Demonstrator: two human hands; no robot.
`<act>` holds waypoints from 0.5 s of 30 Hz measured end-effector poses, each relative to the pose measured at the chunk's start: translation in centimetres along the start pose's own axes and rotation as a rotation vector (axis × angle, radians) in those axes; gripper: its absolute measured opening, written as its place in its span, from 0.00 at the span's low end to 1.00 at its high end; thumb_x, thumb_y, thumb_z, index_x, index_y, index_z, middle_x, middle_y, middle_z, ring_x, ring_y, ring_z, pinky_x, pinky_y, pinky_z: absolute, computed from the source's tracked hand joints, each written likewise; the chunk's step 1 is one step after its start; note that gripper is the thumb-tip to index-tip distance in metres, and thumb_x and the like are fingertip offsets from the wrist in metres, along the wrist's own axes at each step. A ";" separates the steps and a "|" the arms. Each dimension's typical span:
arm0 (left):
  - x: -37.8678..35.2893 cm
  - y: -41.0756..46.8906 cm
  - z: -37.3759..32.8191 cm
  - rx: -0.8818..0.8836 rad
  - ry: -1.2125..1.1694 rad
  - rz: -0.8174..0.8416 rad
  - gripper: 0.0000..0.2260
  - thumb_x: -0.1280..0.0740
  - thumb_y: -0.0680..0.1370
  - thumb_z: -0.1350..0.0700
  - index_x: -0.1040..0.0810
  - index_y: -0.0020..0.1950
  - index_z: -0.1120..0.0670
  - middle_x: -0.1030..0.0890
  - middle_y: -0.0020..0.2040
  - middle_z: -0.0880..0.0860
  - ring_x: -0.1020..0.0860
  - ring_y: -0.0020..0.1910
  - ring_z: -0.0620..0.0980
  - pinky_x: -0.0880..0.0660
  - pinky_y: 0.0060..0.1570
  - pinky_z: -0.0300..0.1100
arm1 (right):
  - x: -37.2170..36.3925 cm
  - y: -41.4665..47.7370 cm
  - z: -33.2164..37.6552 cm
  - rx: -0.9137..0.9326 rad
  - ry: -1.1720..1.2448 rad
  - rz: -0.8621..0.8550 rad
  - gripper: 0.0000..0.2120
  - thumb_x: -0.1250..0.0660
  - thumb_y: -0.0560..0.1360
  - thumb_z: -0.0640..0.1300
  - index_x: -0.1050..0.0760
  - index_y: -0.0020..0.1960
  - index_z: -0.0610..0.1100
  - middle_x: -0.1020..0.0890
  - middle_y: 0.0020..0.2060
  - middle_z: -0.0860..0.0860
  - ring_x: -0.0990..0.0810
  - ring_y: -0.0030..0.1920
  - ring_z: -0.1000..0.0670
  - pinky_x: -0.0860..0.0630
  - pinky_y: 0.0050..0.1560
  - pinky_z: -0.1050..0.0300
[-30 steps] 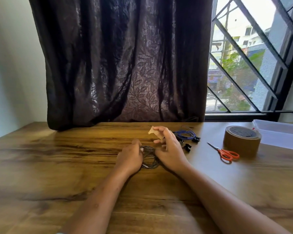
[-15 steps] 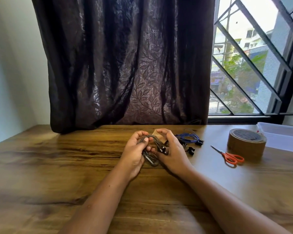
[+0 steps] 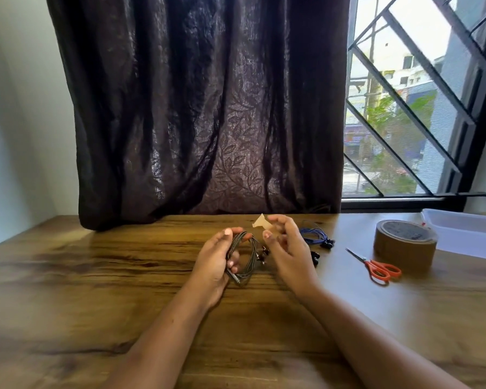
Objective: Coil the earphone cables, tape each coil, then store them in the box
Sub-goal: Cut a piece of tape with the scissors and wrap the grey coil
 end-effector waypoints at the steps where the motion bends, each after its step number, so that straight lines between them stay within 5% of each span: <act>1: 0.0 -0.1 0.1 0.012 -0.002 -0.004 0.12 0.44 0.82 0.55 0.22 0.51 0.56 0.19 0.48 0.56 0.33 0.23 0.40 0.36 0.23 0.33 | 0.6 0.2 0.1 0.004 -0.015 -0.064 0.10 0.35 0.78 0.40 0.27 0.57 0.52 0.20 0.42 0.55 0.21 0.41 0.61 0.24 0.43 0.64; 5: -0.2 -0.3 -0.1 0.003 0.070 0.037 0.12 0.45 0.82 0.61 0.22 0.53 0.56 0.17 0.40 0.48 0.34 0.24 0.40 0.35 0.25 0.33 | 1.3 0.5 0.0 -0.078 0.103 -0.120 0.10 0.32 0.75 0.38 0.24 0.54 0.49 0.17 0.39 0.50 0.18 0.43 0.52 0.20 0.48 0.53; 8: -0.5 -0.2 0.1 -0.023 0.199 0.072 0.11 0.43 0.81 0.62 0.22 0.53 0.52 0.22 0.33 0.45 0.35 0.25 0.39 0.36 0.27 0.33 | 0.5 0.1 0.2 -0.131 0.186 -0.048 0.11 0.31 0.74 0.37 0.23 0.54 0.48 0.15 0.41 0.48 0.16 0.44 0.51 0.19 0.47 0.55; 15: -1.6 -0.7 0.2 -0.081 0.296 0.145 0.13 0.39 0.79 0.63 0.27 0.59 0.47 0.17 0.51 0.48 0.32 0.27 0.41 0.33 0.26 0.34 | -0.6 -0.3 1.2 -0.095 0.105 0.057 0.12 0.30 0.73 0.35 0.20 0.52 0.47 0.14 0.42 0.52 0.16 0.45 0.56 0.20 0.47 0.61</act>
Point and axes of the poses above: each hand's wrist, its own y-axis towards the middle knuckle, its own x-axis out of the back of the hand, z = x × y, the point moved 7 cm from there along y, towards the middle knuckle
